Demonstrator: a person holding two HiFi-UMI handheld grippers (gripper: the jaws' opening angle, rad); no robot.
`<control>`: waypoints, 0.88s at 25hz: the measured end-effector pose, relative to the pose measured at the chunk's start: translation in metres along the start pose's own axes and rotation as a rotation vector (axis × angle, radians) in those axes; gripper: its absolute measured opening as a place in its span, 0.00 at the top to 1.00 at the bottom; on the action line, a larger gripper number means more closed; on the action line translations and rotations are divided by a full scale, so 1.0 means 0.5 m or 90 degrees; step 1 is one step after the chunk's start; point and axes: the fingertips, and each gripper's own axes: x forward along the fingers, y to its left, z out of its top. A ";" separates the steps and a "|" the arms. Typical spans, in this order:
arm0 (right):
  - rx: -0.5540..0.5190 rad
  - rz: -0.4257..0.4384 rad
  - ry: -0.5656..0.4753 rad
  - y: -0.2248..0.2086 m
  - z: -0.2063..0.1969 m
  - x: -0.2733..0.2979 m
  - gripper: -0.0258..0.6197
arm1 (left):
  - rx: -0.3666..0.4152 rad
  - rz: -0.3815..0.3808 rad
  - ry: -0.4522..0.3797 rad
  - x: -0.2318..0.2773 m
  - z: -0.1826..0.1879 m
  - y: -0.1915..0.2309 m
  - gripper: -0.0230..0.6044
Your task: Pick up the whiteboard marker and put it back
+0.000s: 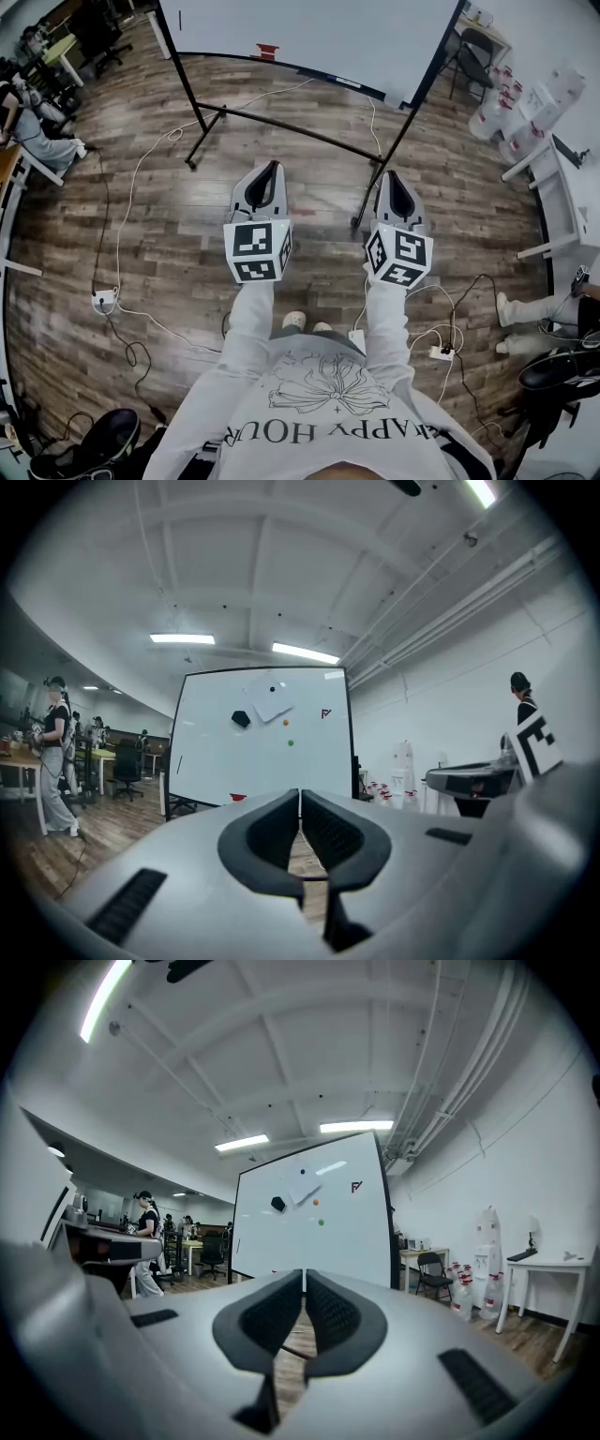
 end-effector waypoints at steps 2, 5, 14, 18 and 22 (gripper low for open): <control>0.001 -0.003 -0.001 0.010 -0.002 0.010 0.96 | 0.002 -0.002 0.001 0.004 -0.003 0.013 0.95; 0.005 -0.012 -0.002 0.030 -0.008 0.021 0.96 | 0.008 -0.006 0.005 0.008 -0.012 0.038 0.95; -0.004 -0.015 0.025 0.050 -0.040 0.077 0.96 | -0.007 -0.005 0.028 0.054 -0.045 0.091 0.95; -0.005 -0.007 0.030 0.043 -0.048 0.120 0.95 | -0.012 0.002 0.030 0.092 -0.052 0.102 0.95; -0.012 0.006 0.036 0.025 -0.060 0.193 0.95 | -0.012 0.014 0.034 0.157 -0.062 0.116 0.95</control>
